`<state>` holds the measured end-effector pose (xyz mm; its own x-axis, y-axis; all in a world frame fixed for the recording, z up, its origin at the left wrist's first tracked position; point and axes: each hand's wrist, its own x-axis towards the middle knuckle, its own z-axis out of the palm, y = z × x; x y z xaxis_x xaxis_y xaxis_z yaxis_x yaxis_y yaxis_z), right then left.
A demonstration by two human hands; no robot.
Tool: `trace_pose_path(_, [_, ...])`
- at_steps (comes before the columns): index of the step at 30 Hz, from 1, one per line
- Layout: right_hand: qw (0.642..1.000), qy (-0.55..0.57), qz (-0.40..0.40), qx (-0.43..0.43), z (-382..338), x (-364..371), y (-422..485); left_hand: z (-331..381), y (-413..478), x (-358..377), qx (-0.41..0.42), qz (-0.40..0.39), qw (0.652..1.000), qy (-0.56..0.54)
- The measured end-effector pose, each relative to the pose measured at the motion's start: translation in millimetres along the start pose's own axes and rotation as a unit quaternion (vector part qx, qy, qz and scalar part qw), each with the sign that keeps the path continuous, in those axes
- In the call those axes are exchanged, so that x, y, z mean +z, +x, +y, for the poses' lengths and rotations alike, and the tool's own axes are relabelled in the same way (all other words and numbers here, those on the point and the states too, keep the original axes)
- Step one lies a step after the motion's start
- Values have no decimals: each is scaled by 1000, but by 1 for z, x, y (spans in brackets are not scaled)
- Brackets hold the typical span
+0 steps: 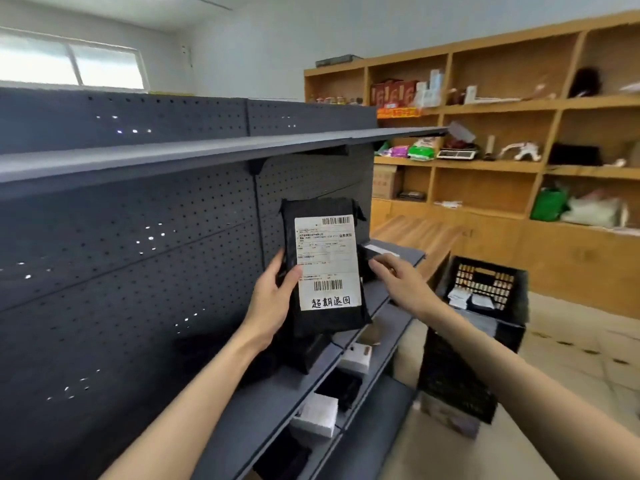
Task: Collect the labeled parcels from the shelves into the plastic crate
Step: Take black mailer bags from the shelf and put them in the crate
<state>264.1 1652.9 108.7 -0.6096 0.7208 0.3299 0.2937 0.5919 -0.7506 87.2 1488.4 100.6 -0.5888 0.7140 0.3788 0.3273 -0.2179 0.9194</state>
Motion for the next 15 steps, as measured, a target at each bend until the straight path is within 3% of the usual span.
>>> trace_pose_path(3, [985, -158, 9, 64, 30, -63, -17, 7, 8, 53, 19, -59, 997, -38])
trace_pose_path(7, [928, -343, 19, 142, 57, -138, -42, 12, 19, 117, 27, -135, 986, -91])
trace_pose_path(11, [885, -416, 47, 204, 77, -191, -61, 12, 36, 175, 37, -201, 972, -120])
trace_pose_path(15, [865, -441, 65, 229, 101, -226, -61, 11, 56, 228, 59, -254, 957, -123])
